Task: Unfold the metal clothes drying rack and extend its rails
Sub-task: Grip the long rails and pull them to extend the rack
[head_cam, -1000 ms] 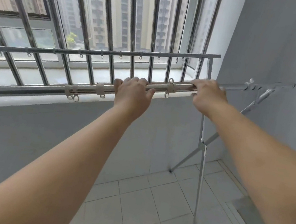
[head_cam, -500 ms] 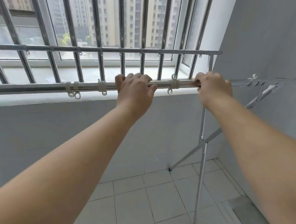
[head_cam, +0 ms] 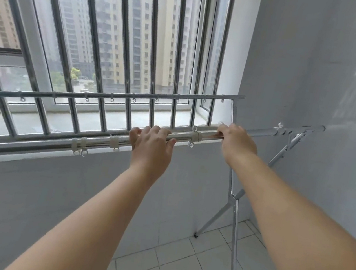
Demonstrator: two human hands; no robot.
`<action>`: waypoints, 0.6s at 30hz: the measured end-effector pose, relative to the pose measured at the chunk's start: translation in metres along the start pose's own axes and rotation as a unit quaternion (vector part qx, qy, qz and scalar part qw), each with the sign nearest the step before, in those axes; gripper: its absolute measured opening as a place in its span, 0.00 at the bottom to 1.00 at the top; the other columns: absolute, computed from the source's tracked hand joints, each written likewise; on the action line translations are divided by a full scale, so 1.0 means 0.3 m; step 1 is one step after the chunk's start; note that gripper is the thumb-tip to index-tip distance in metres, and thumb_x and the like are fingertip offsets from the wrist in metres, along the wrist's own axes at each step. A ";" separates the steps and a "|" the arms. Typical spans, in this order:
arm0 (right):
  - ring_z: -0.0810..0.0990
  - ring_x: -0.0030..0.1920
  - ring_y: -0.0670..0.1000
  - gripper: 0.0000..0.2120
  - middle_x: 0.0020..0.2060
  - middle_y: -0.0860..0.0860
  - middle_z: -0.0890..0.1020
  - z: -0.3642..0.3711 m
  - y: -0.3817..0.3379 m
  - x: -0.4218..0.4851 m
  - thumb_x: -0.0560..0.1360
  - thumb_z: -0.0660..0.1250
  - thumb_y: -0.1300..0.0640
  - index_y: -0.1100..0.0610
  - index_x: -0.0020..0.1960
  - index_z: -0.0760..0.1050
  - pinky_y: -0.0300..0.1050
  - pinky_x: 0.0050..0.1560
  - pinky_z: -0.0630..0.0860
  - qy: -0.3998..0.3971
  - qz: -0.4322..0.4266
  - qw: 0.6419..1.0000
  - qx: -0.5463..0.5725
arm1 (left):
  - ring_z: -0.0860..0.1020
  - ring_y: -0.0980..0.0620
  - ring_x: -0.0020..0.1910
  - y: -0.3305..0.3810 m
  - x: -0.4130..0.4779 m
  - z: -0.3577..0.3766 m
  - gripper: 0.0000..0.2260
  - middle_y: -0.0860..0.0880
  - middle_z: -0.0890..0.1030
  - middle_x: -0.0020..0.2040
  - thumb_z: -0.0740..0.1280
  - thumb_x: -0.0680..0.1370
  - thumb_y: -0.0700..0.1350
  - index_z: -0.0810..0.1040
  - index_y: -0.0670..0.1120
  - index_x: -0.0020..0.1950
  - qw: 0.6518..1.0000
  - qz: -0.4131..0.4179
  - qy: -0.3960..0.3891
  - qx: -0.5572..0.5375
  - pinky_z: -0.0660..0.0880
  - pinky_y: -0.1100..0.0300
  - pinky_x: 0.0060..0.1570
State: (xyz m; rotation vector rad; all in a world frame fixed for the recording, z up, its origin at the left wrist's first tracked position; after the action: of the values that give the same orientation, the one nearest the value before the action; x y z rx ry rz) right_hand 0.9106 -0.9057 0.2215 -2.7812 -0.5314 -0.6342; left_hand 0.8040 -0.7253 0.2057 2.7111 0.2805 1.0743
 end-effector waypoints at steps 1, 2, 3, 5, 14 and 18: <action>0.68 0.62 0.57 0.22 0.57 0.56 0.73 -0.002 -0.004 -0.003 0.73 0.53 0.70 0.53 0.62 0.71 0.49 0.53 0.67 -0.006 0.001 1.000 0.007 | 0.71 0.47 0.59 -0.004 -0.001 -0.003 0.14 0.48 0.78 0.55 0.58 0.79 0.51 0.75 0.48 0.61 1.000 0.000 -0.004 0.001 0.49 0.51 0.62; 0.67 0.63 0.57 0.22 0.58 0.56 0.73 -0.003 -0.009 -0.007 0.73 0.52 0.70 0.54 0.62 0.71 0.50 0.55 0.67 -0.013 0.003 1.000 0.010 | 0.70 0.47 0.60 -0.008 -0.003 -0.006 0.14 0.48 0.78 0.56 0.57 0.80 0.51 0.75 0.48 0.61 1.000 0.000 -0.010 0.000 0.50 0.51 0.63; 0.67 0.64 0.57 0.22 0.59 0.56 0.73 -0.006 -0.013 -0.011 0.73 0.52 0.70 0.54 0.63 0.70 0.50 0.57 0.67 -0.021 0.007 1.000 0.009 | 0.70 0.48 0.60 -0.010 -0.006 -0.009 0.14 0.48 0.78 0.56 0.57 0.80 0.50 0.74 0.49 0.62 1.000 0.001 -0.019 0.000 0.50 0.50 0.64; 0.66 0.66 0.57 0.23 0.61 0.56 0.72 -0.013 -0.024 -0.024 0.73 0.53 0.69 0.54 0.65 0.69 0.52 0.61 0.67 -0.041 0.016 0.999 0.001 | 0.69 0.47 0.61 -0.010 -0.015 -0.018 0.15 0.48 0.77 0.58 0.55 0.80 0.49 0.73 0.49 0.64 0.999 0.004 -0.040 0.005 0.51 0.50 0.65; 0.68 0.63 0.60 0.24 0.63 0.59 0.72 -0.105 -0.183 -0.060 0.73 0.55 0.66 0.57 0.69 0.64 0.54 0.57 0.69 -0.001 -0.005 1.000 0.003 | 0.68 0.43 0.62 -0.098 -0.061 -0.177 0.15 0.45 0.73 0.63 0.56 0.80 0.47 0.70 0.45 0.65 0.995 0.052 -0.011 0.082 0.59 0.52 0.67; 0.69 0.63 0.61 0.25 0.62 0.60 0.74 -0.152 -0.401 -0.075 0.72 0.55 0.67 0.58 0.68 0.67 0.56 0.60 0.70 0.040 -0.077 0.993 0.075 | 0.67 0.45 0.65 -0.237 -0.098 -0.305 0.16 0.45 0.72 0.66 0.55 0.80 0.47 0.69 0.45 0.66 0.995 0.017 0.009 0.094 0.57 0.52 0.68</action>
State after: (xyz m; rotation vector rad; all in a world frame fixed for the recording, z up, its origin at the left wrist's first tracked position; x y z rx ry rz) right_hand 0.8270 -0.8174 0.2692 -2.5817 -0.7485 -0.7039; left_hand 0.7127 -0.6532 0.2327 2.8815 0.3560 1.1350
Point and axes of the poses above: each hand's wrist, its own x-axis towards the middle knuckle, its own z-axis out of the palm, y = z × x, the point moved 4 cm from there along x, towards the middle knuckle
